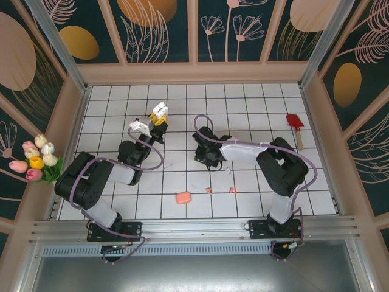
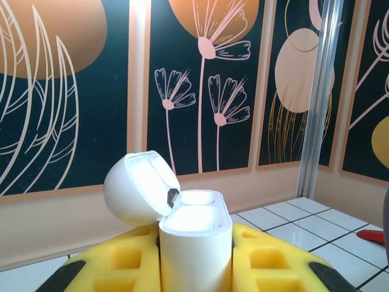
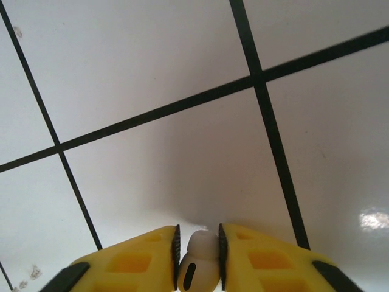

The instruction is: Insert wireless bluetooth earbuds into charging case

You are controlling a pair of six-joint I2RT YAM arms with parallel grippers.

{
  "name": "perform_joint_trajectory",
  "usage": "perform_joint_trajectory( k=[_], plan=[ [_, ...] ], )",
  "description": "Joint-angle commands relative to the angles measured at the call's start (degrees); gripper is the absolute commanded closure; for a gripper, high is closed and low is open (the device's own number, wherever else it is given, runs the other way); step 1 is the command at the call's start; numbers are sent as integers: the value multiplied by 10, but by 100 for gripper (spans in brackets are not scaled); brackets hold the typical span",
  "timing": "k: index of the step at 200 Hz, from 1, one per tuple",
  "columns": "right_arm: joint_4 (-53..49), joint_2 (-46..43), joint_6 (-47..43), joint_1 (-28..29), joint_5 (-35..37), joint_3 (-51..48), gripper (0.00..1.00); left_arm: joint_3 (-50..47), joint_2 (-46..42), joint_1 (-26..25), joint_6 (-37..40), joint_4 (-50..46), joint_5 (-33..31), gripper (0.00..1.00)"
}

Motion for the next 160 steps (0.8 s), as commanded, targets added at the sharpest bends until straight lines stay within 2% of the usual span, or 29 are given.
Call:
perform_joint_trajectory(
  k=[1,23,46,76,104,127,160],
  plan=[
    [-11,-7,24,3,13,9,66,10,3,2,-12,102,11,100],
    [-37,-13,0,1,25,27,56,12,3,2,-13,100,12,100],
    [-76,-20,-62,2,53,62,51,11,0,2,-11,99,12,100],
    [-102,-11,-261,3,66,97,48,7,-6,2,-4,94,14,100],
    [-120,-7,-365,-7,53,98,48,5,-9,3,-2,93,14,100],
    [-115,-8,-409,-8,33,93,47,3,-10,2,-2,92,13,100],
    [-112,14,-403,-6,22,95,47,6,-9,2,-3,91,14,100]
  ],
)
